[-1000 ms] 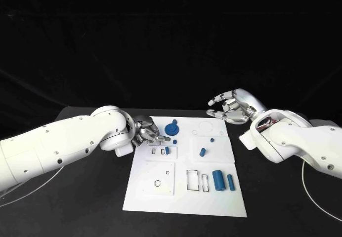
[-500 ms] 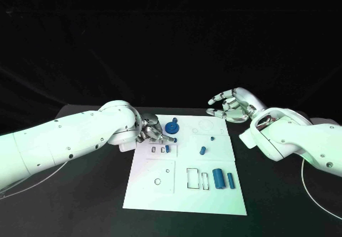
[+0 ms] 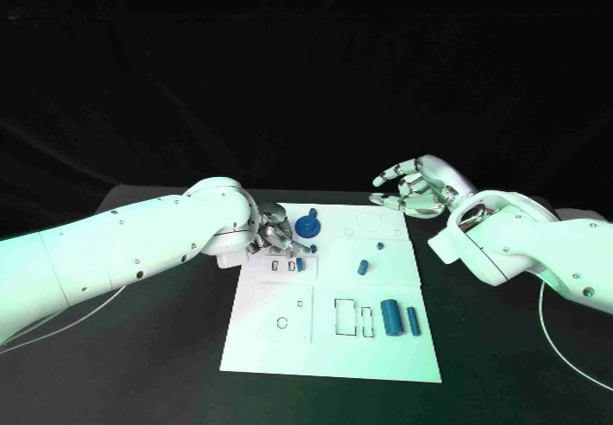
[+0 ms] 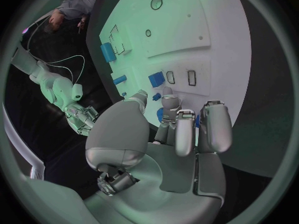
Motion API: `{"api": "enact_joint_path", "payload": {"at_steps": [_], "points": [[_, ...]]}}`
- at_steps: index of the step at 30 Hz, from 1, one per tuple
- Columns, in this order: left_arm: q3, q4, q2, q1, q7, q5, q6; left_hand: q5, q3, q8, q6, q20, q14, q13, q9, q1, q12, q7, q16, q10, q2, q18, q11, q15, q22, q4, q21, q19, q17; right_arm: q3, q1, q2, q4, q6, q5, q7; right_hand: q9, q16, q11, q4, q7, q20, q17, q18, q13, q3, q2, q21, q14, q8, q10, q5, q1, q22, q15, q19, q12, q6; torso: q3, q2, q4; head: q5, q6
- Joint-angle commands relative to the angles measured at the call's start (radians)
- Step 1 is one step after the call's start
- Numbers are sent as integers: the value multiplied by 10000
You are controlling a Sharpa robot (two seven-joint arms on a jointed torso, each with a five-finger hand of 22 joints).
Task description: Assemble the parts on the task board
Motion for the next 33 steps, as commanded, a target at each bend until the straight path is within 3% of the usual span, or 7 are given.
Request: {"api": "enact_joint_path", "payload": {"at_steps": [1,14,33], "points": [[-26,-76,97,11,-40,-55,272,-34,58,43,-71,-13,1000,0,14,86,44,-29,62,7,5,-161,-40,-59,14,1,51,58,2403,-2,-5,13,-6,144,-182,-86,11,-63,-72,35,-20,-55,2242,-68,303,7,22,44,931,60,-11,66,-133,2635,-78,1027,-14,34,-1,3,-7,-26,-31],[-98,-196,258,7,-43,16,438,-33,151,50,-79,-12,1012,35,76,227,82,-33,85,22,3,-171,-44,-60,80,-12,88,72,2438,-4,-27,71,-58,156,-207,-118,11,-68,-75,37,-21,-58,2233,-68,293,11,24,44,929,65,-20,85,-150,2635,-79,1027,-25,33,10,-5,14,-65,-121],[-105,-152,291,7,-32,35,693,-32,815,3,-68,-28,1022,127,258,730,174,-63,104,66,-140,-182,-75,-84,186,-11,156,70,2467,-7,-45,94,-94,156,-209,-154,12,-76,-81,29,-27,-63,2219,-66,293,37,38,37,924,77,-16,137,-168,2631,-85,1023,-22,33,7,-2,8,-65,-128]]}}
